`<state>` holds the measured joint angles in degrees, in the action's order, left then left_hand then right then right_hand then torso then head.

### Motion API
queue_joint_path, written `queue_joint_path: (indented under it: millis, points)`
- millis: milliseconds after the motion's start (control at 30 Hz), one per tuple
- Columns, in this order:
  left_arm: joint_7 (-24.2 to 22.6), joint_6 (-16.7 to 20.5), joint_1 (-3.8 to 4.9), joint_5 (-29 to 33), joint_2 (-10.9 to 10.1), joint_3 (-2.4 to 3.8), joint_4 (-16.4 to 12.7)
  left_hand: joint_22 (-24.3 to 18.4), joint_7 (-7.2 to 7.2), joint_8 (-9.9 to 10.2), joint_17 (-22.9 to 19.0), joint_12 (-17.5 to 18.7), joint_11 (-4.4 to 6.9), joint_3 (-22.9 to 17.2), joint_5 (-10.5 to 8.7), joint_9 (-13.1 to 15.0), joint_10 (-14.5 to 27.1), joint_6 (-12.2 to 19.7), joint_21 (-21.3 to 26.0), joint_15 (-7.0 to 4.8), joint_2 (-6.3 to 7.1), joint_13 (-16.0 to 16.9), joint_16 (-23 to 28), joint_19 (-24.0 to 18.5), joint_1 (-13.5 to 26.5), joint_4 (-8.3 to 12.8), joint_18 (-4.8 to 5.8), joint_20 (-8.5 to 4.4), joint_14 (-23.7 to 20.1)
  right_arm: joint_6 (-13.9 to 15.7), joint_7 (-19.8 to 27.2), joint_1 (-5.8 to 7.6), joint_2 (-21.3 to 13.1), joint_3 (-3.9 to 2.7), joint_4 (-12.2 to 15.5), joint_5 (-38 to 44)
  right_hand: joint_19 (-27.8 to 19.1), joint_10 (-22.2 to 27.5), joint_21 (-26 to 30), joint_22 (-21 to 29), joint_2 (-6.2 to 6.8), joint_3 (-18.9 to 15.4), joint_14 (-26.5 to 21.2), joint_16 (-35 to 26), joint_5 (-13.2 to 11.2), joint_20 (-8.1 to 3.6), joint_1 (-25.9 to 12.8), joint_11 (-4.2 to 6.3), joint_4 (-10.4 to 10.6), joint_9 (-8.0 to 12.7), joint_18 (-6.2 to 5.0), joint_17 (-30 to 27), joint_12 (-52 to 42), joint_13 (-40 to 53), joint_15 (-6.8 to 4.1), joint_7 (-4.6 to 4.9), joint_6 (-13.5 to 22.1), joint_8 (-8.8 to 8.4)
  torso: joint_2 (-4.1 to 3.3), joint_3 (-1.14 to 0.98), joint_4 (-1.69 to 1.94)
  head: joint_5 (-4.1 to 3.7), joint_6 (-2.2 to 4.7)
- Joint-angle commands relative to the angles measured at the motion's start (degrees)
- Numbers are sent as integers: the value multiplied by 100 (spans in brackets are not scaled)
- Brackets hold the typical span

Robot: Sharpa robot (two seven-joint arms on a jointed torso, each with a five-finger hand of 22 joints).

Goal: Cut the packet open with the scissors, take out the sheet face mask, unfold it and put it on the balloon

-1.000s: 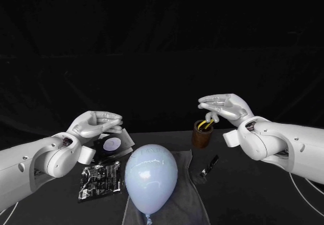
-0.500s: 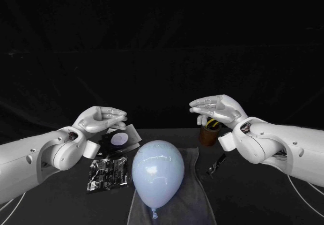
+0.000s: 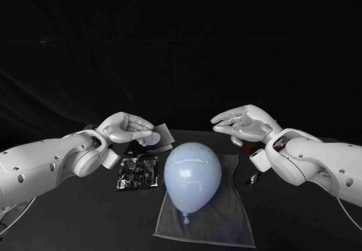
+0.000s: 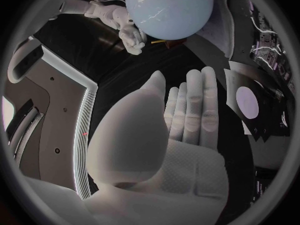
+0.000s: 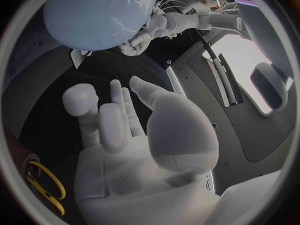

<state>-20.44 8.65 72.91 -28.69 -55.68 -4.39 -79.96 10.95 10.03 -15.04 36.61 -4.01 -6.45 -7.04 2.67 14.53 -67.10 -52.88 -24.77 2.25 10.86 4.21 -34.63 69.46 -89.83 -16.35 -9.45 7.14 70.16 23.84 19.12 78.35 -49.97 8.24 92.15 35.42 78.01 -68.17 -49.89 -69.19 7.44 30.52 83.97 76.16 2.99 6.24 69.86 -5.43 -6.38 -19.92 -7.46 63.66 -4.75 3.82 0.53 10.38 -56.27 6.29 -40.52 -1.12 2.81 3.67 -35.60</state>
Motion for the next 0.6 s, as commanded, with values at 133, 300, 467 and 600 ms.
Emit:
queue_joint_path:
  millis: [133,300,467,600]
  points:
    - [439,186,-79,-1943,-99,-5,-61,519,-3,-16,740,-94,17,376,10,58,-47,62,-815,-30,-51,56,-1016,89,68,-11,-64,-57,-302,82,-512,-65,63,4,-15,960,145,16,-555,-354,53,-47,264,350,-13,22,-46,-65,95,7,132,463,47,15,55,10,70,-34,15,16,33,192,-174]
    - [695,249,-198,-2931,-134,-13,-59,788,-6,-27,877,-78,3,637,11,82,141,141,-1209,-19,-48,67,-1281,19,112,-22,-60,-60,-371,115,-599,-101,84,5,-33,1108,168,61,-700,-451,71,-64,271,452,-13,37,-43,-83,115,13,151,598,67,12,72,27,104,-46,16,15,38,399,-283]
    - [973,367,-353,-3883,-100,-14,-36,999,75,-16,871,-27,-95,977,17,99,585,369,-1477,72,17,36,-1331,-240,123,-44,-40,5,-627,120,-656,-124,89,6,-43,1223,202,101,-859,-547,86,-88,285,535,-14,51,-52,-101,138,20,175,724,77,11,89,44,140,-60,17,14,31,541,-304]
    - [1177,465,-410,-4398,-7,-15,80,1119,89,-45,853,-62,-126,1186,20,126,815,498,-1621,111,103,29,-1391,-424,148,-57,-47,51,-739,126,-685,-134,91,6,-47,1270,208,116,-903,-577,86,-95,287,561,-14,57,-49,-107,148,22,180,754,77,13,97,49,152,-63,16,13,20,601,-313]
